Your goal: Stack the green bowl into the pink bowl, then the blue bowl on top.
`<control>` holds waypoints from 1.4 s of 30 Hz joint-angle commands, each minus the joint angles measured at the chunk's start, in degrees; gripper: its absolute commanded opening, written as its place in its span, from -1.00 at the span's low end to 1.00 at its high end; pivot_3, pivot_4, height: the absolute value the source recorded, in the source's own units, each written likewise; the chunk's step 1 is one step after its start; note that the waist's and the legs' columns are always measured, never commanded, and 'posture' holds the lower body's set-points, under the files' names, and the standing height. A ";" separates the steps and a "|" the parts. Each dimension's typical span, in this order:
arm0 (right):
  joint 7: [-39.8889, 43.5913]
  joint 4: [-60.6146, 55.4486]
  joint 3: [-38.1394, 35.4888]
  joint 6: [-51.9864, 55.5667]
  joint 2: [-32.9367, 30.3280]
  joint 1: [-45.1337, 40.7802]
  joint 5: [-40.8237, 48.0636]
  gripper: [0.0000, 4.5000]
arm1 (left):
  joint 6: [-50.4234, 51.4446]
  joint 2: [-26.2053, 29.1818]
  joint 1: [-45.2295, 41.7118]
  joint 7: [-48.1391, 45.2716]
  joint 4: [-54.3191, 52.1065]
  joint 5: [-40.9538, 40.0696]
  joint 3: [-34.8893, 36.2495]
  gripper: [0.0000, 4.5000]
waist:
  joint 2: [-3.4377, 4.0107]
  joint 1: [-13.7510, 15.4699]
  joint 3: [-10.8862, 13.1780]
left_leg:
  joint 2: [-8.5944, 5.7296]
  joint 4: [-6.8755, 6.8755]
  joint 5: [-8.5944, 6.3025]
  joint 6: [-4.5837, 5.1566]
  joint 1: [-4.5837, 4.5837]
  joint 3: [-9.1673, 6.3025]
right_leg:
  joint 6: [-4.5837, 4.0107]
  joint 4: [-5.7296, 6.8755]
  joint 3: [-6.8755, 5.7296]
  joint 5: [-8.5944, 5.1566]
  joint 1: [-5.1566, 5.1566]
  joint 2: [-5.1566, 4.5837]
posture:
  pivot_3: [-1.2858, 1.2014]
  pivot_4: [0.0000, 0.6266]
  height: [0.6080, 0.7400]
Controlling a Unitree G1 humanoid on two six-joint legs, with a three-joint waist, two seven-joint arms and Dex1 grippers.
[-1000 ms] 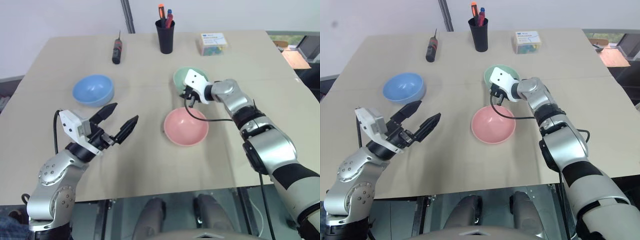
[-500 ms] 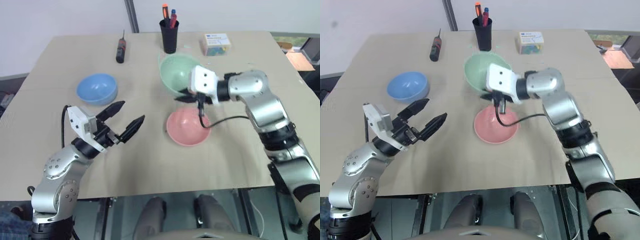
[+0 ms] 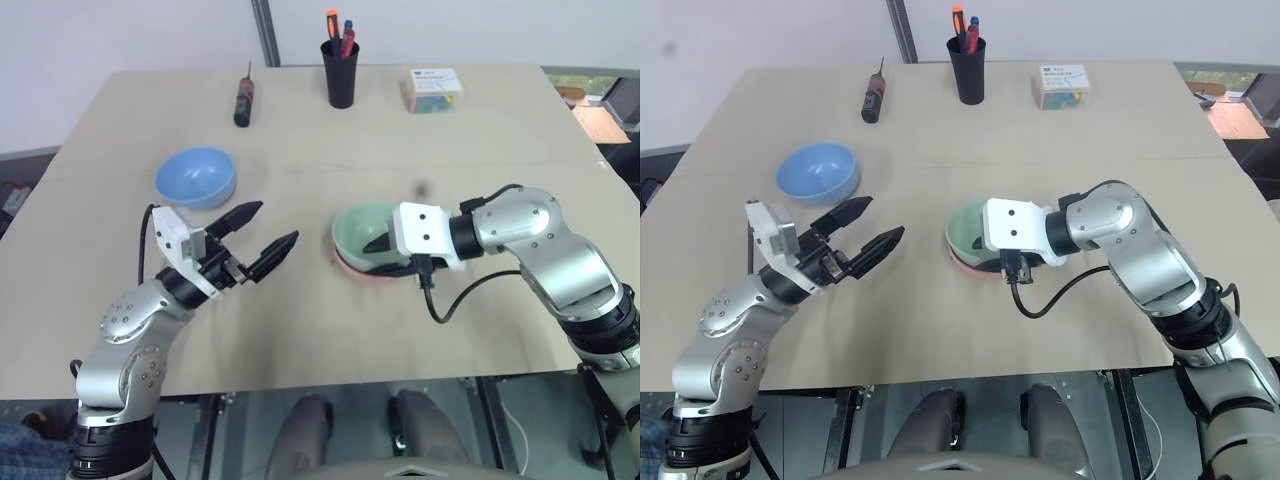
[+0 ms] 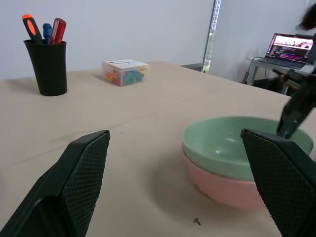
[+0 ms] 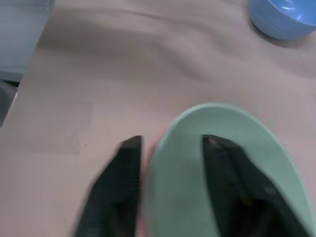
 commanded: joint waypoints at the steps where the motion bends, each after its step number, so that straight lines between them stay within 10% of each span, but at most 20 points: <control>1: -1.96 -3.76 -2.24 2.36 0.05 -0.71 2.23 0.41 | -0.73 0.13 -1.51 -0.10 -0.53 -0.07 -0.02 1.00 | 0.00 0.00 0.00 | 0.00 0.00 0.00 0.00 0.00 -0.01 | 0.00 0.00 -0.01 0.00 0.00 0.00 | 0.03 -0.52 0.58; 16: -10.36 -2.66 -30.56 18.98 2.22 0.64 28.05 0.41 | 6.97 5.04 -13.90 14.42 10.50 13.84 -1.28 1.00 | -0.03 -0.11 -0.02 | -0.03 -0.01 -0.10 0.19 -0.02 -0.06 | 0.00 0.00 -0.08 0.00 0.02 0.05 | 0.03 -0.52 0.58; 39: -17.08 -0.39 -28.25 12.53 -3.13 4.12 29.94 0.41 | -2.27 13.76 -32.09 5.84 47.09 31.47 -10.57 1.00 | -0.04 0.06 -0.01 | -0.11 0.04 0.01 0.01 -0.07 -0.03 | 0.00 0.06 -0.20 0.00 0.01 0.25 | 0.03 -0.52 0.58; 42: -17.41 0.16 -27.64 11.73 -3.46 4.05 29.90 0.45 | -5.19 13.82 -35.61 2.59 52.75 32.51 -12.03 0.69 | -0.04 -0.04 -0.01 | -0.13 0.06 0.01 0.01 -0.12 -0.02 | 0.00 0.06 -0.23 0.00 0.00 0.25 | 0.03 -0.52 0.58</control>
